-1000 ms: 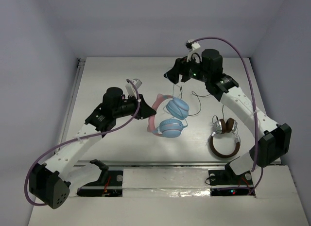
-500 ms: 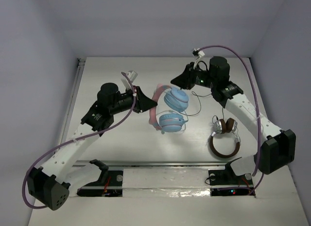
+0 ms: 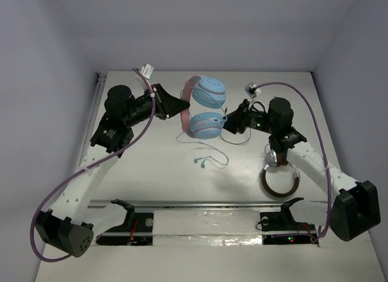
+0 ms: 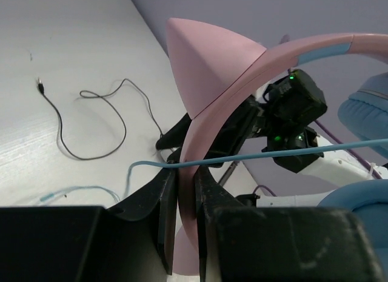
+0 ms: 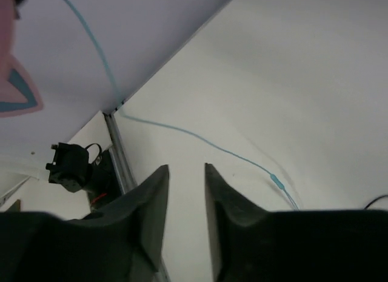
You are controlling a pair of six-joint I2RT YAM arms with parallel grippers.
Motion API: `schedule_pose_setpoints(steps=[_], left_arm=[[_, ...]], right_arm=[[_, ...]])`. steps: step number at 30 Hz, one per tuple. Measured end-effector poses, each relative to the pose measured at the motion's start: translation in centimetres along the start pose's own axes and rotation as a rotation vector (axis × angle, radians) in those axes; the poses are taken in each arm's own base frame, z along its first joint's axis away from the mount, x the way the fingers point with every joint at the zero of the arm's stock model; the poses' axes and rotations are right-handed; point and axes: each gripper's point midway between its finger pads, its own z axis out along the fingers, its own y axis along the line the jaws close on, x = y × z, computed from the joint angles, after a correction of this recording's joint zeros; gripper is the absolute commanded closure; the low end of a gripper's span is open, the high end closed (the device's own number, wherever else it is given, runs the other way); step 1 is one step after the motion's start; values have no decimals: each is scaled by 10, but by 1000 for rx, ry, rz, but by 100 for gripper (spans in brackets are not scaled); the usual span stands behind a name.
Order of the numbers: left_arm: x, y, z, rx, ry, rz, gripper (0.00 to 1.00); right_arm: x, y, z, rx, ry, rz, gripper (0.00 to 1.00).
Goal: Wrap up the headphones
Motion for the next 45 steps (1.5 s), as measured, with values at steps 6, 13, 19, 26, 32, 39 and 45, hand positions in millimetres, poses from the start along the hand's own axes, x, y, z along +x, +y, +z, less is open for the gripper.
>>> schedule_pose_setpoints(steps=[6, 13, 19, 26, 32, 39, 45], left_arm=[[13, 11, 3, -51, 80, -53, 100], [23, 10, 4, -45, 144, -81, 100], [29, 2, 5, -20, 170, -81, 100], [39, -2, 4, -7, 211, -90, 100], [47, 3, 0, -35, 244, -85, 100], [43, 7, -5, -90, 248, -42, 100], [33, 27, -8, -209, 199, 5, 100]], right_arm=[[-8, 8, 16, -97, -41, -37, 9], [25, 32, 62, -236, 45, -5, 7], [16, 23, 85, -246, -37, 18, 6], [10, 13, 107, -291, -111, 107, 62], [-16, 14, 108, -266, -207, 125, 100], [-53, 12, 83, -112, -335, 42, 100], [-54, 8, 65, -27, -330, -17, 100]])
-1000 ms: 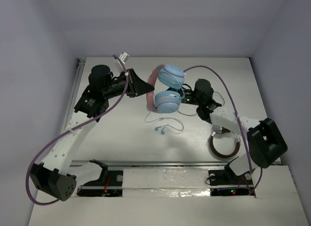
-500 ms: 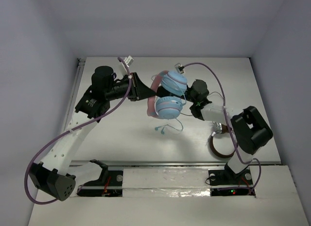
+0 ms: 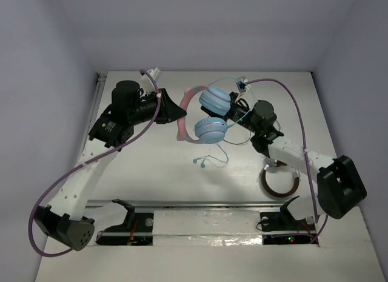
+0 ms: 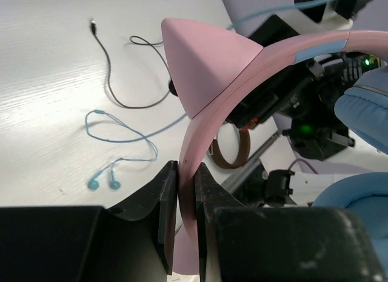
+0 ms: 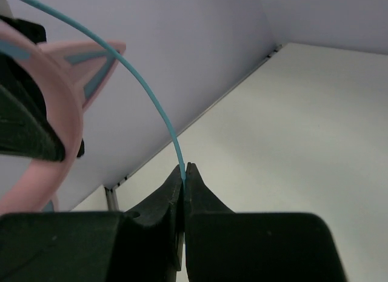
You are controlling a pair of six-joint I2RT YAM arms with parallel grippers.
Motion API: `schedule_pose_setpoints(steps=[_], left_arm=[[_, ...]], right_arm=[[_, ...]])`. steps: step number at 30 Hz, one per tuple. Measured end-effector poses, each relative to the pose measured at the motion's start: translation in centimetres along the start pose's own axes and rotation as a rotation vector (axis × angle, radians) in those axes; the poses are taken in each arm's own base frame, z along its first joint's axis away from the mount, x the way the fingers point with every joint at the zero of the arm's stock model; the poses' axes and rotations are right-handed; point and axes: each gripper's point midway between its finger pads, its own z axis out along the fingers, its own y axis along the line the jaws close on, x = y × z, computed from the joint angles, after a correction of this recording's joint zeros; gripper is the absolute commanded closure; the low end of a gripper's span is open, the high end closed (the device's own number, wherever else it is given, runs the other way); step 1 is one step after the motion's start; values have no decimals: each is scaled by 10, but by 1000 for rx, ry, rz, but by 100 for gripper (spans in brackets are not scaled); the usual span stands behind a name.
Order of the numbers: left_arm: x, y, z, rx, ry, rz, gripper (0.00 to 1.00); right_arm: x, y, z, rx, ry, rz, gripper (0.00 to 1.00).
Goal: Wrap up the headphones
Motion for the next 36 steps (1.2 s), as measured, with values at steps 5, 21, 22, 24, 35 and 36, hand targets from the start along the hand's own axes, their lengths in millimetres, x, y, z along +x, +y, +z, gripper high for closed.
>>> schedule_pose_setpoints(steps=[5, 21, 22, 24, 35, 36], left_arm=[[-7, 10, 4, -39, -24, -1, 100], [61, 37, 16, 4, 137, -104, 100], [68, 38, 15, 8, 155, -118, 100], [77, 37, 15, 34, 175, -139, 100], [79, 2, 11, 236, 210, -145, 100], [81, -2, 11, 254, 219, -140, 100]], right_arm=[[24, -7, -8, 37, 92, -9, 100], [-34, -39, 6, 342, 83, -189, 100], [-42, -39, 10, 349, 77, -210, 100], [-56, -43, 17, 367, 68, -253, 100], [-14, -128, 30, 526, 298, -334, 100], [-12, -137, 30, 546, 319, -337, 100]])
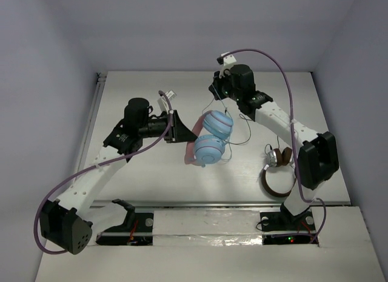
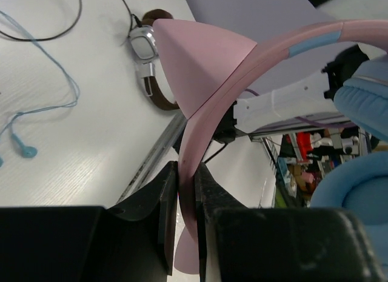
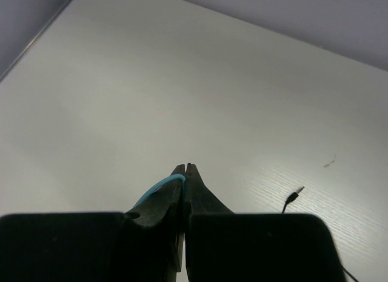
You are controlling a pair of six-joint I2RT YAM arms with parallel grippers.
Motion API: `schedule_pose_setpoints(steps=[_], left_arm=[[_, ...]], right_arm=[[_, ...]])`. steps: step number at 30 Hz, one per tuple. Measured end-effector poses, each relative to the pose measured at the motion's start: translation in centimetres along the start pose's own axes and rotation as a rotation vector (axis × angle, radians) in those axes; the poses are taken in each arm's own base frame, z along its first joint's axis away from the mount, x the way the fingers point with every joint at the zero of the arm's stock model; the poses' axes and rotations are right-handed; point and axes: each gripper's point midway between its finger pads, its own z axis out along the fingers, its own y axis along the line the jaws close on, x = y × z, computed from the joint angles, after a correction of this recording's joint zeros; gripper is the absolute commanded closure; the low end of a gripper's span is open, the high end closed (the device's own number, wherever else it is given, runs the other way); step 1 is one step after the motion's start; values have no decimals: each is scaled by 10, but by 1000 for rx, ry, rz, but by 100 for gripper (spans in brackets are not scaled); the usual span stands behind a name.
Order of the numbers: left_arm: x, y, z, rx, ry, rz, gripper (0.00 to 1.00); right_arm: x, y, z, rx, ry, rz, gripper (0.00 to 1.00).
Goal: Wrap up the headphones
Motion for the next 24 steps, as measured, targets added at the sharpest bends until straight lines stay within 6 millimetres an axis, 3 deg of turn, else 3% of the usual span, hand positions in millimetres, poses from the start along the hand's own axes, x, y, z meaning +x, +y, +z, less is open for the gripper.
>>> schedule_pose_setpoints(steps=[6, 11, 18, 23, 24], left_arm=[[14, -11, 10, 94, 41, -29, 100], [-6, -35, 9, 189, -26, -22, 100], [-39, -52, 11, 235, -172, 7, 100], [-69, -63, 11, 277, -299, -7, 100], [-76, -66, 11, 287, -332, -15, 100]], right_arm=[[-1, -9, 4, 20, 21, -7, 100], [14, 4, -2, -54, 32, 31, 100], [63, 52, -41, -313, 58, 187, 100], [73, 87, -60, -453, 60, 254, 100], [73, 105, -66, -511, 62, 265, 100]])
